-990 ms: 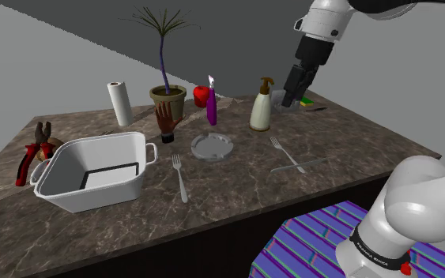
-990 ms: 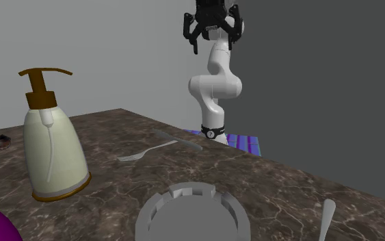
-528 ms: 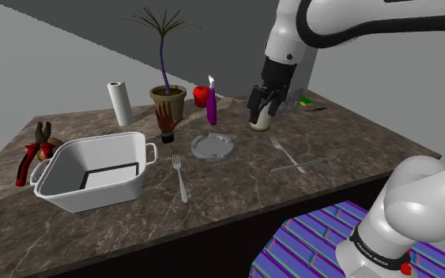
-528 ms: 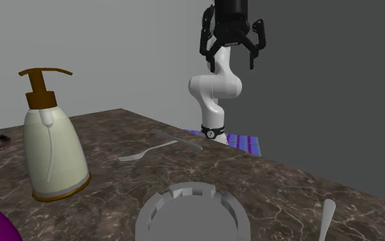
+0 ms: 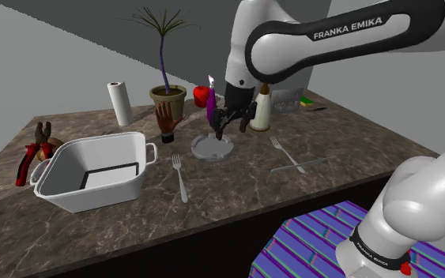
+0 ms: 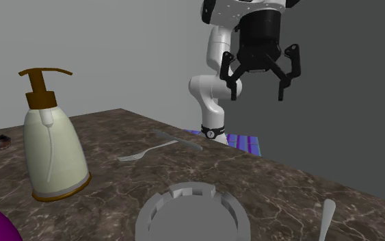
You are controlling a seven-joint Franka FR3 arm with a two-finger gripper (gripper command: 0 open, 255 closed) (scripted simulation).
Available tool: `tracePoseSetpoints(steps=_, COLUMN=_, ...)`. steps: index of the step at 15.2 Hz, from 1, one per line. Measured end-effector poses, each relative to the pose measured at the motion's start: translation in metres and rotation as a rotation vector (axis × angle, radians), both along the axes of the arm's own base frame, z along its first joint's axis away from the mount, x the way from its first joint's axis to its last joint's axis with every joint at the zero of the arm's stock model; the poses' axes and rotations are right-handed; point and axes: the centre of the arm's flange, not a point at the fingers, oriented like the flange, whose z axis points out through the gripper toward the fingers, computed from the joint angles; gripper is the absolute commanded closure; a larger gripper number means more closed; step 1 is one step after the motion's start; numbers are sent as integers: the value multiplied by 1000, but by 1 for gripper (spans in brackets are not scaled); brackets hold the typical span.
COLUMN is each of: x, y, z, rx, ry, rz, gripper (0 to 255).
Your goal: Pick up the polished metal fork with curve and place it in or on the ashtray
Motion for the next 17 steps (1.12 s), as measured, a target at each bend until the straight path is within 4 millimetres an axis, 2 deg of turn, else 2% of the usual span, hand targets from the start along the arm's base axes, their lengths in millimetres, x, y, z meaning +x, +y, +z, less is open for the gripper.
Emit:
tracePoseSetpoints(steps=11, x=104, y=64, z=-82, rx=-21, ry=29, rz=-190, gripper=0)
tracePoseSetpoints(steps=17, x=164, y=87, z=-129, rx=-31, ry=44, rz=-296, gripper=0)
